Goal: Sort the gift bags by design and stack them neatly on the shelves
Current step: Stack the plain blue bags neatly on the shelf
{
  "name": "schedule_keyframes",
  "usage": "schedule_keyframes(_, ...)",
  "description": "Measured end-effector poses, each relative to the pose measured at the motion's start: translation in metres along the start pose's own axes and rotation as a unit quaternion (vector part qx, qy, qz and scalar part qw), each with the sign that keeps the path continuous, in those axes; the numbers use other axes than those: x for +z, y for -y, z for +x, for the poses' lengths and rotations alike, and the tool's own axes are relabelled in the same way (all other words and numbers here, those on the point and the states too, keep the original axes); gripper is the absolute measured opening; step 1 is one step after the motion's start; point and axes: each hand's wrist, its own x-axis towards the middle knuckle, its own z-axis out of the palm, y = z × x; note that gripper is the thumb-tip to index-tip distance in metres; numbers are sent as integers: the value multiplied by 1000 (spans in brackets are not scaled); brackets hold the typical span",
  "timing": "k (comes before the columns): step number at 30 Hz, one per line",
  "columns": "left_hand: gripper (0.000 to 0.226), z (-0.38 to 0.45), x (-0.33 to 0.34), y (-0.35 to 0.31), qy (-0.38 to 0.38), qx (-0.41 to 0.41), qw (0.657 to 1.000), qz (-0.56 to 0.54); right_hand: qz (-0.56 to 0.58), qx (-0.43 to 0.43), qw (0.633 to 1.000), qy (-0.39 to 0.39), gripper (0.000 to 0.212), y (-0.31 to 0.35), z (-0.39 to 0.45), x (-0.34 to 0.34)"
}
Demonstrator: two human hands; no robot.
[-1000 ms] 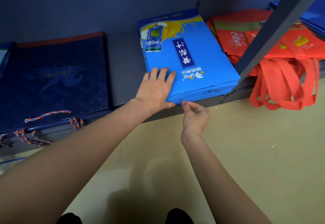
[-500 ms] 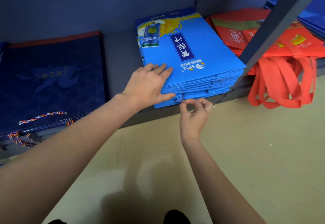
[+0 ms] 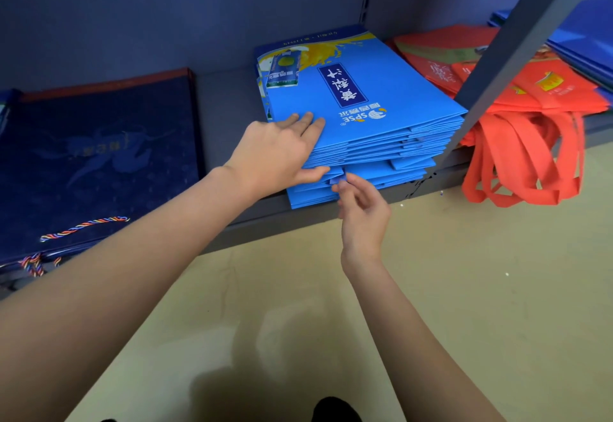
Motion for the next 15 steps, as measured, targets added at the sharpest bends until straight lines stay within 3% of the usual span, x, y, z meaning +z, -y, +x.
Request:
schedule_keyframes(3, 67, -1, 0, 1, 7, -4, 1000, 7, -26, -59, 997, 35, 23, -3, -2, -20)
schedule_keyframes(5, 68, -2, 1, 1, 10, -7, 1000, 10, -146, -120, 977, 95, 26, -11, -4, -36)
schedule_keyframes(7, 69, -3, 2, 1, 14, -7, 1000, 8, -312, -226, 912, 139, 34, -20, -3, -48)
schedule_keyframes(9, 69, -3, 3, 0, 9, -4, 1000, 6, -432, -348, 816, 161, 50, -27, 0, -55)
schedule_keyframes(11, 70, -2, 3, 1, 3, 2, 1000, 10, -532, -413, 716, 181, 62, -31, 2, -57)
schedule_keyframes(13, 71, -1, 2, 2, 5, 3, 1000, 10, -595, -408, 666, 190, 68, -33, 6, -57)
schedule_keyframes(15, 71, -1, 3, 3, 4, 3, 1000, 13, -616, -405, 650, 186, 69, -33, 9, -54)
